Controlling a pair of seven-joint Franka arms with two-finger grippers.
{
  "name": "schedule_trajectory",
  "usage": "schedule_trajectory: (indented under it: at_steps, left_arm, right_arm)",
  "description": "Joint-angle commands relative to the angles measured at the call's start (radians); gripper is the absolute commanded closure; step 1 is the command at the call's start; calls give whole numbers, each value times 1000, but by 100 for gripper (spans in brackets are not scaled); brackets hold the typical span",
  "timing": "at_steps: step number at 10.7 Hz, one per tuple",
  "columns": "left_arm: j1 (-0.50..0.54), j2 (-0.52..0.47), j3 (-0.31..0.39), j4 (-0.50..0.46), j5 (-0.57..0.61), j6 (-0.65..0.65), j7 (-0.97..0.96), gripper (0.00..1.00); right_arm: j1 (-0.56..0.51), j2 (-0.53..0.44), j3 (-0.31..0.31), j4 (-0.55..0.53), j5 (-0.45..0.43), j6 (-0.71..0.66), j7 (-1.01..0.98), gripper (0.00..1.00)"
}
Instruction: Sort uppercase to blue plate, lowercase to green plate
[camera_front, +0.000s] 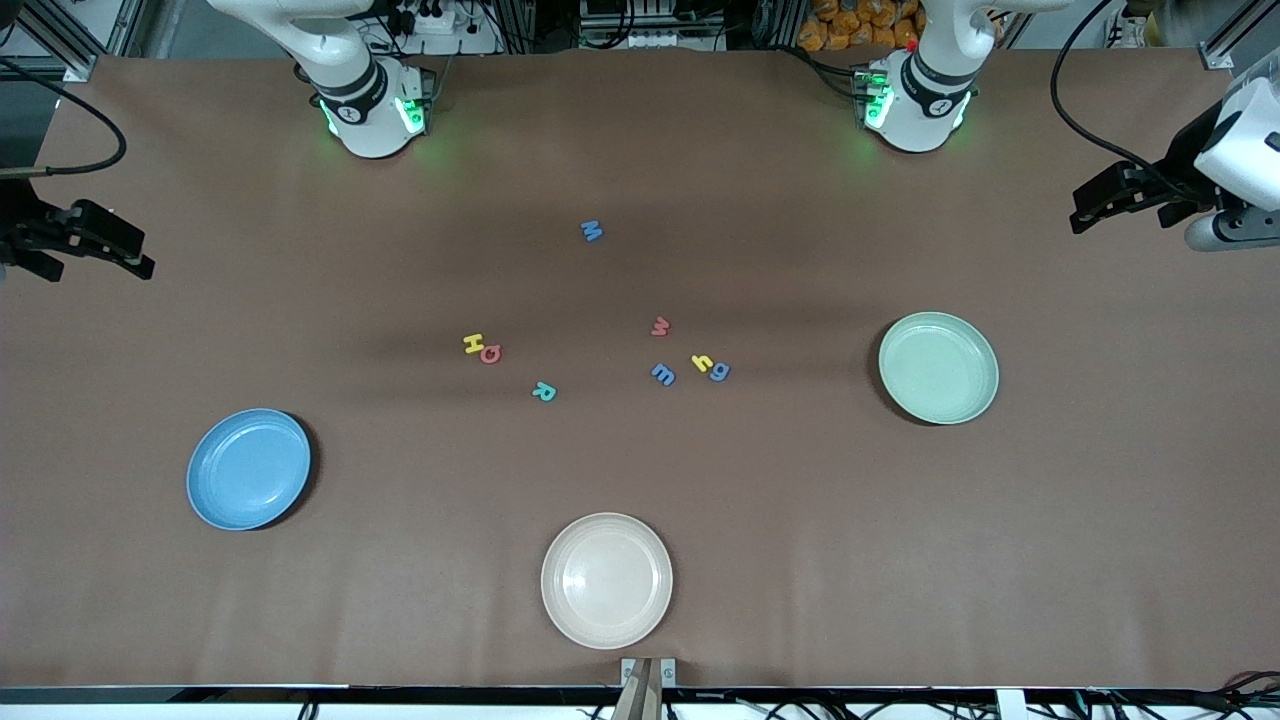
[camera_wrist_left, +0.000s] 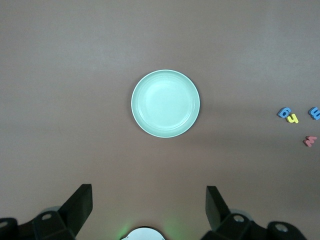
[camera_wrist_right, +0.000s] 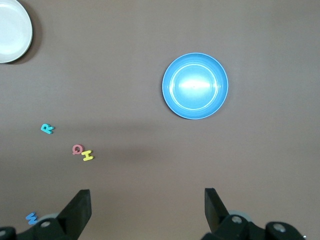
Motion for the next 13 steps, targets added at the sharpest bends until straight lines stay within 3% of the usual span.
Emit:
schedule_trajectory:
  at_steps: [1, 13]
  left_arm:
    - [6, -27, -7, -27, 20, 16, 4, 0]
    - [-5, -14, -8, -23, 13, 16, 7, 0]
  right_arm:
    - [3, -2, -2, 1, 8, -3, -6, 0]
    - [5, 2, -2, 4, 8, -12, -4, 0]
